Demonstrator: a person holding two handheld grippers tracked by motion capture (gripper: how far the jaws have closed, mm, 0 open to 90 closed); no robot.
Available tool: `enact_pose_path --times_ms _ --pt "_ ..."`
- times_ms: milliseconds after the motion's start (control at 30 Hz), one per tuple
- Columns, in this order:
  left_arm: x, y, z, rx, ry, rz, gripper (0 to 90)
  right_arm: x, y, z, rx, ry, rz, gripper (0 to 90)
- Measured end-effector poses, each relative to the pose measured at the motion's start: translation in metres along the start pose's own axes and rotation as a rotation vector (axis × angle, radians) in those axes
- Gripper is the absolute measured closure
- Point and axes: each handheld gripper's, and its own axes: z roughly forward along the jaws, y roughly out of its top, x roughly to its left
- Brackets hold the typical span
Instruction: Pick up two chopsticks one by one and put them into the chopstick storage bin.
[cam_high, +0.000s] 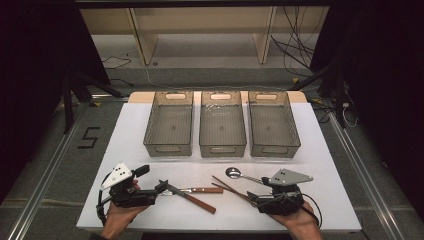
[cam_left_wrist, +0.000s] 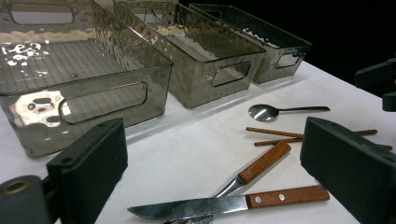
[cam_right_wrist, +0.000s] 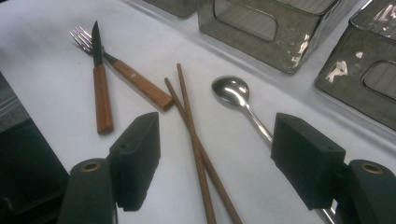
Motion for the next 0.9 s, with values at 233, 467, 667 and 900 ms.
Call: enact_pose_path --times_ms 233,467,667,900 --pt "0.0 0.0 0.0 0.0 0.001 0.0 7.0 0.0 0.002 0.001 0.052 -0.005 0.004 35.9" --pt "0.0 0.0 0.0 -0.001 0.0 0.0 7.0 0.001 0.002 0.003 0.119 -0.002 0.006 39.9" --pt "0.0 0.0 0.0 0.0 0.0 0.0 7.0 0.002 -0.001 0.009 0.213 0.015 -0.017 46.3" --pt "0.0 0.0 0.0 0.0 -0.001 0.001 7.0 0.005 -0.004 0.015 0.294 0.035 -0.047 54.0"
